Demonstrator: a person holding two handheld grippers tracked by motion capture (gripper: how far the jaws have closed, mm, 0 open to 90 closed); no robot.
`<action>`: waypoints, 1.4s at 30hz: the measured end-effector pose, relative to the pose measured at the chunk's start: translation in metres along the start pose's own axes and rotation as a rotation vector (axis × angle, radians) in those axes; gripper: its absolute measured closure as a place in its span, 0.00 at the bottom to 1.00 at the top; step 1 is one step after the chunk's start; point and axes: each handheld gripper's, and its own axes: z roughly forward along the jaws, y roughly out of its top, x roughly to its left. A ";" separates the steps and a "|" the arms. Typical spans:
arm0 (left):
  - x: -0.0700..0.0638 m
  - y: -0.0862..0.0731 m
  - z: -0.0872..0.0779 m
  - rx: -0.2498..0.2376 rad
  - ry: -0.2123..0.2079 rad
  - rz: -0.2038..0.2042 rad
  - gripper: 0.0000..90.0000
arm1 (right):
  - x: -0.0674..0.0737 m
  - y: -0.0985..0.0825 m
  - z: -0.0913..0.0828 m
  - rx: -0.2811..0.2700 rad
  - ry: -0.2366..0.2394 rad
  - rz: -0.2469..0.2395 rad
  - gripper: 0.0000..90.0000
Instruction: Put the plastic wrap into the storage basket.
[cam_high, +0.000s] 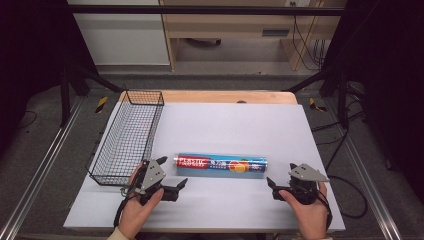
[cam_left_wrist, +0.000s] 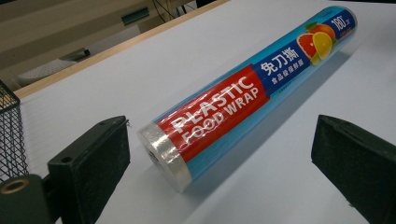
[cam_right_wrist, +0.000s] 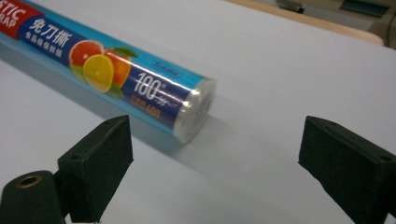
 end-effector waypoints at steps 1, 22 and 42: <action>0.000 0.000 0.000 0.003 -0.006 0.002 0.05 | 0.000 0.000 0.000 0.000 0.000 0.000 0.09; 0.016 0.003 0.008 0.009 -0.127 0.005 0.05 | 0.023 0.110 0.033 0.194 0.197 -0.456 0.06; 0.011 0.004 -0.002 -0.010 -0.106 0.078 0.05 | 0.047 0.093 0.117 0.396 0.485 -0.622 0.16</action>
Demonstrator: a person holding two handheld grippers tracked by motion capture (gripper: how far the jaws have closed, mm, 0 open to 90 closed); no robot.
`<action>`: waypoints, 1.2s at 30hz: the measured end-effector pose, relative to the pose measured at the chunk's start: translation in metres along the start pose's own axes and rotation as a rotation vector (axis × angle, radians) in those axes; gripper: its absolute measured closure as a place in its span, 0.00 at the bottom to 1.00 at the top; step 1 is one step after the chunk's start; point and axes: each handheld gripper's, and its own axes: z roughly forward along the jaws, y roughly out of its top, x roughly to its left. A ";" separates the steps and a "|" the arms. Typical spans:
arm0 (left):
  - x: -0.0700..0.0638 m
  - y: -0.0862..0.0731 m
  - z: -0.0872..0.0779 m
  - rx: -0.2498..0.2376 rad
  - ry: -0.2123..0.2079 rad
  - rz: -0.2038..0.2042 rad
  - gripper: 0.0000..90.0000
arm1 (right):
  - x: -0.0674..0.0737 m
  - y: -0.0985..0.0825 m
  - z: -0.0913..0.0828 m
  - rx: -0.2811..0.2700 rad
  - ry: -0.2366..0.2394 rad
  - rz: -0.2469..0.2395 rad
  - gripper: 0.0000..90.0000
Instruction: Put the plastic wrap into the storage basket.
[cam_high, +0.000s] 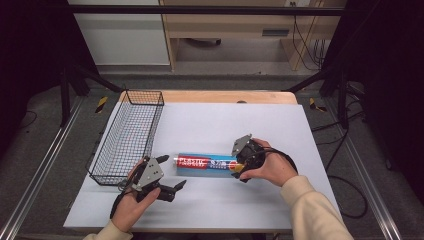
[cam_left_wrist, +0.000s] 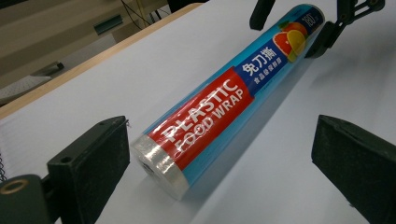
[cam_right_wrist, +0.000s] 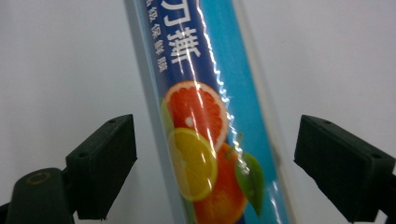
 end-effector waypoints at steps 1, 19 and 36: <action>0.000 0.000 0.000 0.001 0.000 0.005 0.05 | 0.000 0.000 0.000 0.000 0.000 0.000 0.16; -0.001 -0.001 0.001 0.009 -0.020 -0.019 0.05 | -0.016 -0.005 0.028 0.057 0.078 0.025 0.25; 0.000 0.002 0.002 0.022 -0.014 0.004 0.05 | 0.002 -0.003 0.025 0.048 -0.033 -0.064 0.31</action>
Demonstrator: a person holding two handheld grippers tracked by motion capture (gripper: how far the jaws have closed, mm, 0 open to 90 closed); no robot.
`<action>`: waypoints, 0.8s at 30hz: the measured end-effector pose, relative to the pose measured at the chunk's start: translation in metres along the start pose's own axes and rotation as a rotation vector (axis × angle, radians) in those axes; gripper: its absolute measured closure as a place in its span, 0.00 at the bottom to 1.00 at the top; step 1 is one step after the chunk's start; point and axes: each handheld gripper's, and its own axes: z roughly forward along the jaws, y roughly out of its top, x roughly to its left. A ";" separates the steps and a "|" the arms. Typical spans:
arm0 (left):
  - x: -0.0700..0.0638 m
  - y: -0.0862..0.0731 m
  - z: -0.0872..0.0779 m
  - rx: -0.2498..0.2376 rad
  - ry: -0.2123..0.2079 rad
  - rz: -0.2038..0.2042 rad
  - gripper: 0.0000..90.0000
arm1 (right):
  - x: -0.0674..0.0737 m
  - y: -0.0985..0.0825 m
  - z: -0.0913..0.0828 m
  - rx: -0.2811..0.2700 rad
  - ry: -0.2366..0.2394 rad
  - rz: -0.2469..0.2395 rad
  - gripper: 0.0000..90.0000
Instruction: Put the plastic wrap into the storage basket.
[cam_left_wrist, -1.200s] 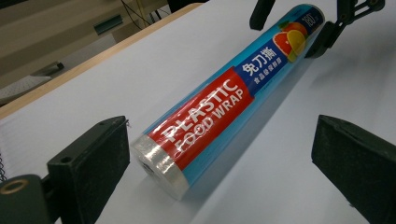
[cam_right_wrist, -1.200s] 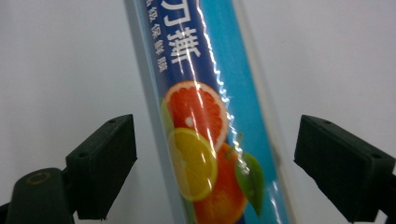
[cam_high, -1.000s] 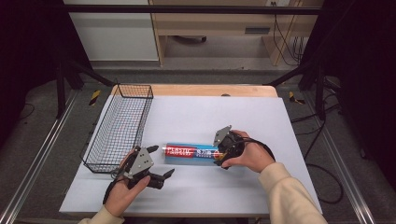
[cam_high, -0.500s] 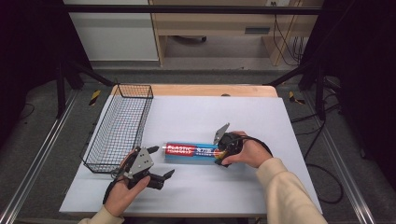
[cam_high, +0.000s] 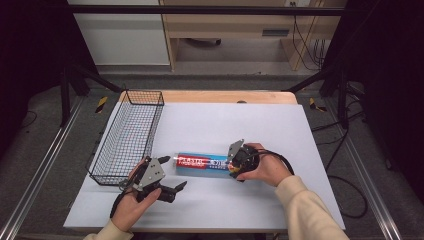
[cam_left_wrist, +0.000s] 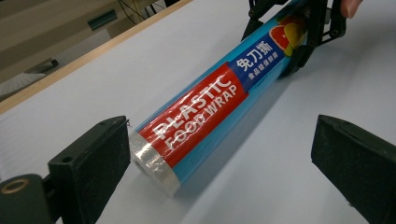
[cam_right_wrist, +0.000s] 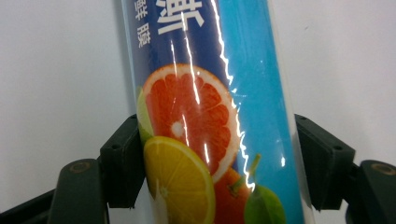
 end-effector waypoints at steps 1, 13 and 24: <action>0.000 0.000 0.000 0.000 0.000 0.000 0.05 | 0.000 0.000 0.000 0.000 0.000 0.000 0.31; 0.002 0.027 0.013 0.065 -0.067 0.135 0.05 | 0.015 -0.004 -0.031 -0.028 -0.105 -0.055 0.32; -0.004 0.078 0.049 0.162 -0.145 0.385 0.05 | 0.017 0.002 -0.070 -0.015 -0.159 -0.107 0.32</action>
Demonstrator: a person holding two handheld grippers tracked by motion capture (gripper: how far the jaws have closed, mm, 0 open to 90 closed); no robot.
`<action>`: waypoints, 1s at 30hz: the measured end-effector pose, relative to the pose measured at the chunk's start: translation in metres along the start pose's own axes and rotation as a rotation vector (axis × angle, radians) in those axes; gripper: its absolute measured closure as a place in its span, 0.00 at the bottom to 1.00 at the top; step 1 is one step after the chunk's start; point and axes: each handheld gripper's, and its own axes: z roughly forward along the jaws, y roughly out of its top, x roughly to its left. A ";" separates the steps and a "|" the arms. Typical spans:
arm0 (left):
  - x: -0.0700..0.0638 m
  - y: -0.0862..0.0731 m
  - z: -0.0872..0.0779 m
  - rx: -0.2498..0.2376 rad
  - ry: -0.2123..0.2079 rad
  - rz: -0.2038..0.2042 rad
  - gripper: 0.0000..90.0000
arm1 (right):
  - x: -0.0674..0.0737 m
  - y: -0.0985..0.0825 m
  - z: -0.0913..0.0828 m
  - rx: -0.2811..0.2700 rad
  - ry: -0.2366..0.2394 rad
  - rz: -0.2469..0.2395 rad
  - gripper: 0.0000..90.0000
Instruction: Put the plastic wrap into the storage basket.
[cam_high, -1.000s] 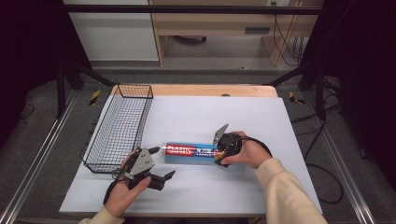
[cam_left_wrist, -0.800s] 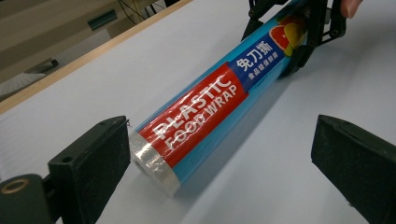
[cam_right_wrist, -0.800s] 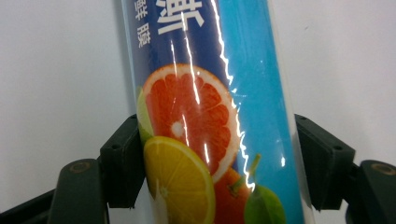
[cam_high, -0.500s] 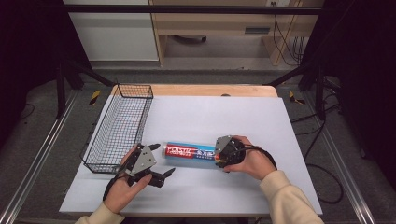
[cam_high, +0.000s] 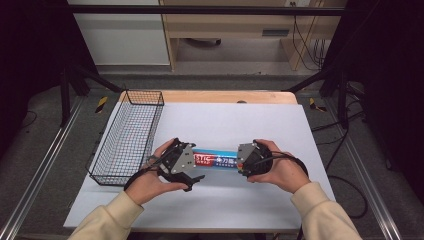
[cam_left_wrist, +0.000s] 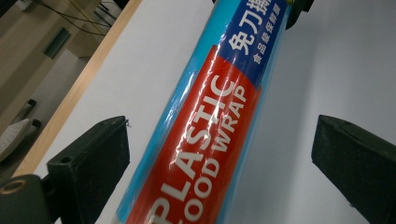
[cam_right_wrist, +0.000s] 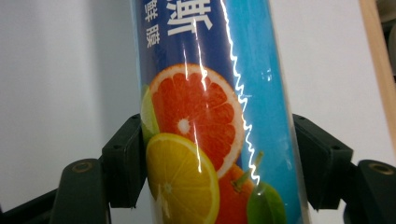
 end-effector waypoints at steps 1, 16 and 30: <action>0.001 0.004 0.003 0.014 0.001 0.018 0.05 | -0.001 0.001 -0.003 0.001 0.002 0.000 0.32; -0.001 0.032 0.030 0.136 -0.004 0.119 0.12 | -0.005 0.018 -0.032 0.035 -0.017 -0.058 0.32; 0.008 0.034 0.035 0.243 0.030 0.132 0.28 | -0.004 0.030 -0.033 0.041 -0.045 -0.084 0.33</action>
